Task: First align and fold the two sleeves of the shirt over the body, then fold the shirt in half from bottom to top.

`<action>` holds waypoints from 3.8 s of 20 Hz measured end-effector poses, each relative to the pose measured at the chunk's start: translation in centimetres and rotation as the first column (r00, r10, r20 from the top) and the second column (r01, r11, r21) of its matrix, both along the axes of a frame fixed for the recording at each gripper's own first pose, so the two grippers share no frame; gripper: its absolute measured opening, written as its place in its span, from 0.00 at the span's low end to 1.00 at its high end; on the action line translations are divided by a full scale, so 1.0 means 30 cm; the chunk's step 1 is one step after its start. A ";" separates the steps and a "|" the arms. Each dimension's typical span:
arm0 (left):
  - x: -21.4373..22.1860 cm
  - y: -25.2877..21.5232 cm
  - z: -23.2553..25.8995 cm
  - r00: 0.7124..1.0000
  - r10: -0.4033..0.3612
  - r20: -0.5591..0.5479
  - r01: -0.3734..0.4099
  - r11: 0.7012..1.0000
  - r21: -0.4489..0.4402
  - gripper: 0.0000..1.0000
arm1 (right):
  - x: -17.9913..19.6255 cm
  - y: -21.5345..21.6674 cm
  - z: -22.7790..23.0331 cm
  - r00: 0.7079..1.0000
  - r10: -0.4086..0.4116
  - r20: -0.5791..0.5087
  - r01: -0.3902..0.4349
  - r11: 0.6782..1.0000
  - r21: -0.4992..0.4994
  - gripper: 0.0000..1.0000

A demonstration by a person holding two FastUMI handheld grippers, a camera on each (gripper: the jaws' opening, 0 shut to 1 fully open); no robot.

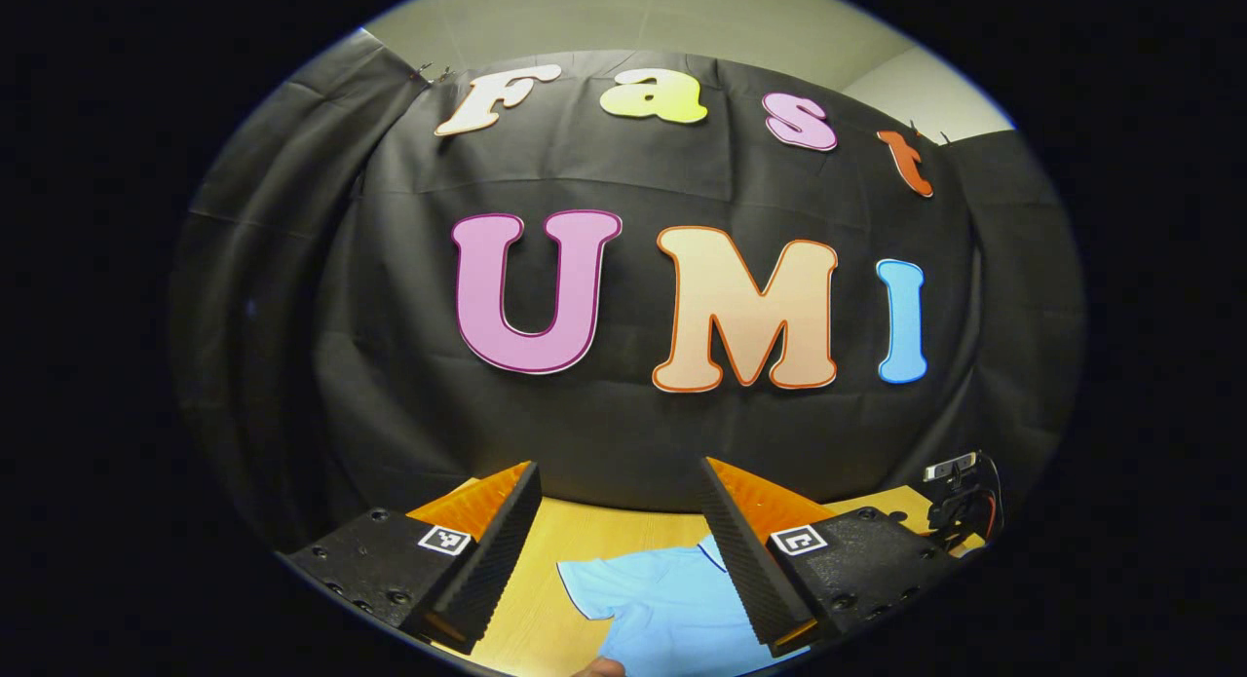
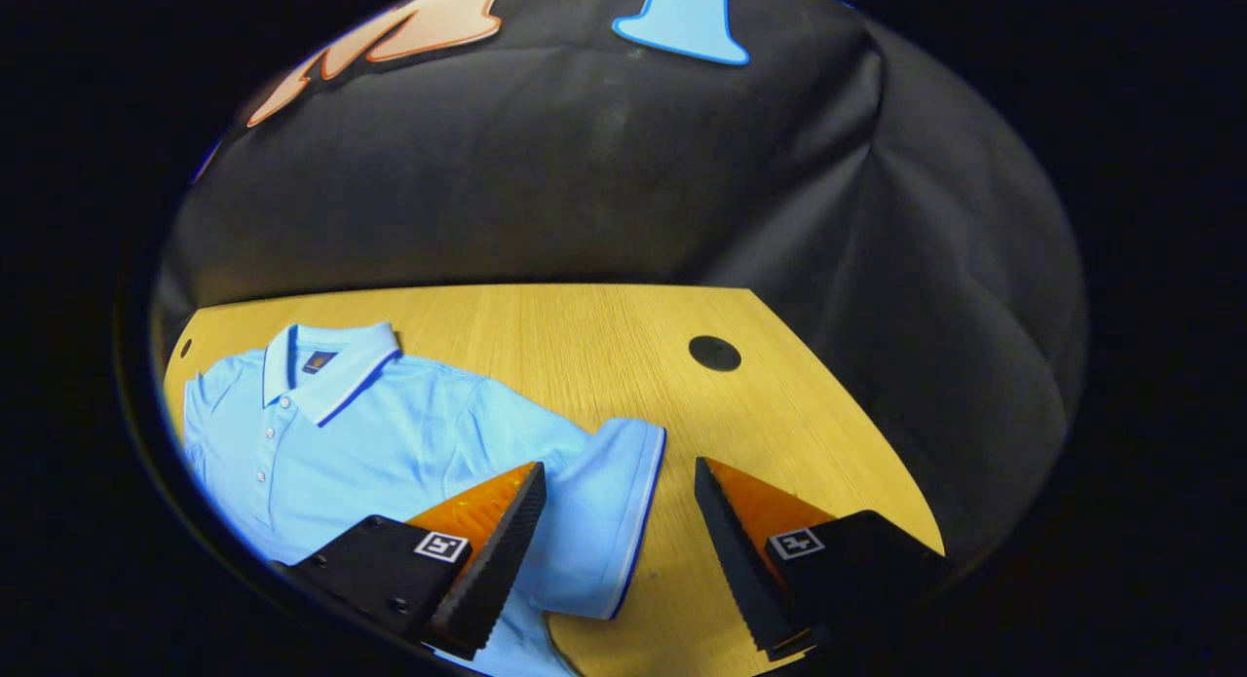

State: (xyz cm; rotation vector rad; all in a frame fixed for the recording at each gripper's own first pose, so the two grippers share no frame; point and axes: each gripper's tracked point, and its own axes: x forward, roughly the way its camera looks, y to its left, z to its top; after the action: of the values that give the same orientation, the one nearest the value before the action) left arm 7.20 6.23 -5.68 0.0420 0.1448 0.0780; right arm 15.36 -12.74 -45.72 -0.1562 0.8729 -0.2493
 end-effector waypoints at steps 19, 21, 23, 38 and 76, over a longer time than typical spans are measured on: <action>0.006 0.067 -0.051 0.998 0.043 -0.040 -0.044 0.999 -0.028 0.95 | 0.073 0.282 0.140 0.993 -0.016 0.118 -0.020 0.954 0.300 0.00; 0.005 0.059 -0.059 0.998 0.039 -0.048 -0.041 0.998 -0.037 0.95 | 0.072 0.345 0.158 0.992 0.002 0.129 -0.045 0.942 0.331 0.02; 0.002 0.059 -0.060 0.998 0.034 -0.049 -0.036 0.998 -0.043 0.95 | 0.069 0.414 0.160 0.991 0.029 0.134 -0.076 0.931 0.358 0.02; 0.043 0.181 -0.277 0.977 0.071 -0.201 -0.092 0.991 -0.099 0.96 | 0.002 0.683 0.164 0.969 0.185 0.161 -0.235 0.888 0.395 0.99; 0.300 0.202 -1.238 0.741 0.098 -0.665 -0.159 0.987 -0.031 0.24 | -0.375 0.226 0.428 0.970 0.114 0.213 -0.165 0.956 0.241 0.92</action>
State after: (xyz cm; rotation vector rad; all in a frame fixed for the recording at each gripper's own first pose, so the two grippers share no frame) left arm 16.20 12.29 -42.81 -0.0299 0.8744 0.1955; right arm 4.10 -5.97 -32.87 0.0486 0.6852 -0.0157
